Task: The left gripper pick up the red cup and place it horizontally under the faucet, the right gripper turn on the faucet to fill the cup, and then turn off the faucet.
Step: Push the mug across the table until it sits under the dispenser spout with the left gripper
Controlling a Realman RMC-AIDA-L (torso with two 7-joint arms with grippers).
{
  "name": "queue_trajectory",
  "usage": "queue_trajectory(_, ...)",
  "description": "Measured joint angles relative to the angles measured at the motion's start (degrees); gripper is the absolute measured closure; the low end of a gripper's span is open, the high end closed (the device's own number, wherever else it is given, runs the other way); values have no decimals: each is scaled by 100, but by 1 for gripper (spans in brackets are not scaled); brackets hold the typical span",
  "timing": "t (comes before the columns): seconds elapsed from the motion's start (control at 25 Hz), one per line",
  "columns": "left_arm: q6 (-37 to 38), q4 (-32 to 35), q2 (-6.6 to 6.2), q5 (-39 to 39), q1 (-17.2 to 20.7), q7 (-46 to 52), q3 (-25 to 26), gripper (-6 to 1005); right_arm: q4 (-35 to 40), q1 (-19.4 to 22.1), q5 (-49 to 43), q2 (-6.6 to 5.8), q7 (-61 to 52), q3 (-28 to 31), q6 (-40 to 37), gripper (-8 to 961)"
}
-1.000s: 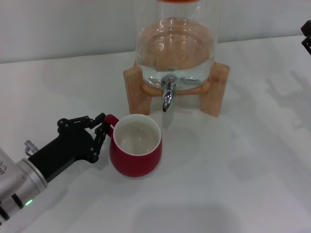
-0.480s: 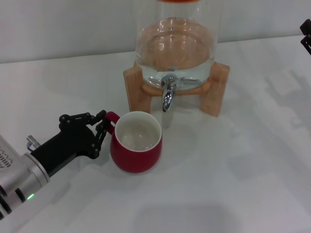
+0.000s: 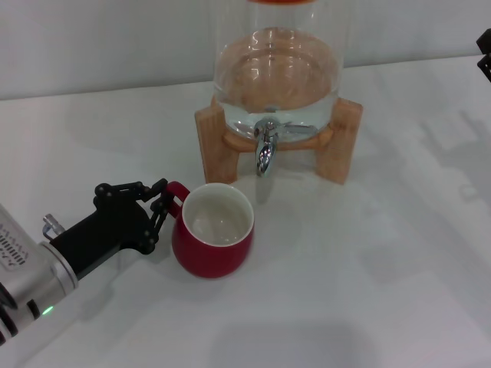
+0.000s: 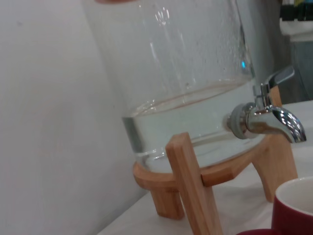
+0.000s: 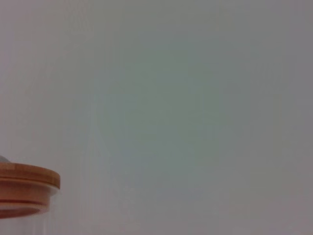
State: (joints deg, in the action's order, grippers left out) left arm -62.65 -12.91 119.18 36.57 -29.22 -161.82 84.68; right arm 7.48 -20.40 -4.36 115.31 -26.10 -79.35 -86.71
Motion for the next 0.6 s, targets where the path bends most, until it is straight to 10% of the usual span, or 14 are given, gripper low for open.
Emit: queue_trajectory(0.6,174,-11,4,3,-176,0,41,898,4,-33,-25,0,-7,-10,4,130)
